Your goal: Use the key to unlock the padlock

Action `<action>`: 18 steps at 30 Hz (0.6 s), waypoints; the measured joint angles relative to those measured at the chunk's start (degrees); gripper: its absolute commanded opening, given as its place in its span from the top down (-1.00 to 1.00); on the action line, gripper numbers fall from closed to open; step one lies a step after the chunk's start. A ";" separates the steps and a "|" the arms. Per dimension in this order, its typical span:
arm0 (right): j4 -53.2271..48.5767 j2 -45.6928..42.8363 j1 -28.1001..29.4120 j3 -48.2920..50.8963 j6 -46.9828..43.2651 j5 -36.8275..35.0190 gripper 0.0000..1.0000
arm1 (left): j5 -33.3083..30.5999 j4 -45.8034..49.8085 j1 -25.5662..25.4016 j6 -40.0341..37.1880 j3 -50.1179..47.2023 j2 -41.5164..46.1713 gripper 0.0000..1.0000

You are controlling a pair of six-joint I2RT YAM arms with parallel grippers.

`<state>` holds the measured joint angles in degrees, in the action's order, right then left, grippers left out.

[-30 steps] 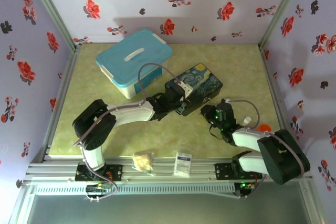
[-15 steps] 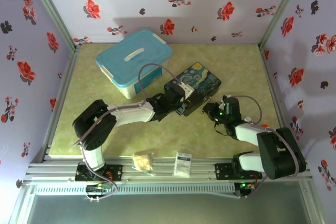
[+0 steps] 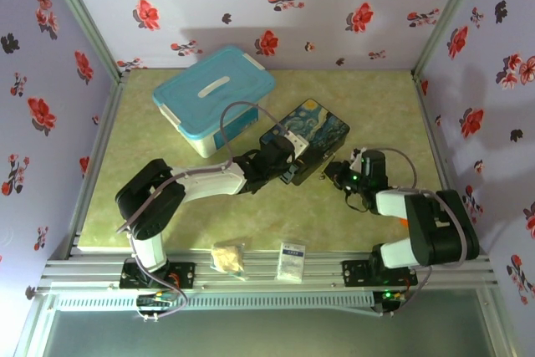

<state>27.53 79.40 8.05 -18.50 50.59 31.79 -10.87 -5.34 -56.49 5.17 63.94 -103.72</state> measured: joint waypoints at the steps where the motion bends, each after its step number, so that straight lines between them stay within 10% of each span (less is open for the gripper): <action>1: -1.86 -1.03 -0.17 -0.35 -1.01 -0.24 1.00 | -0.02 0.00 0.00 0.00 0.00 0.00 0.16; 18: 5.92 2.82 -2.84 0.70 2.73 3.58 1.00 | 0.33 -0.13 -0.26 -0.26 -0.11 0.00 0.20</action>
<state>33.45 82.21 5.21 -17.80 53.32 35.38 -10.55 -5.48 -56.75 4.91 63.83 -103.72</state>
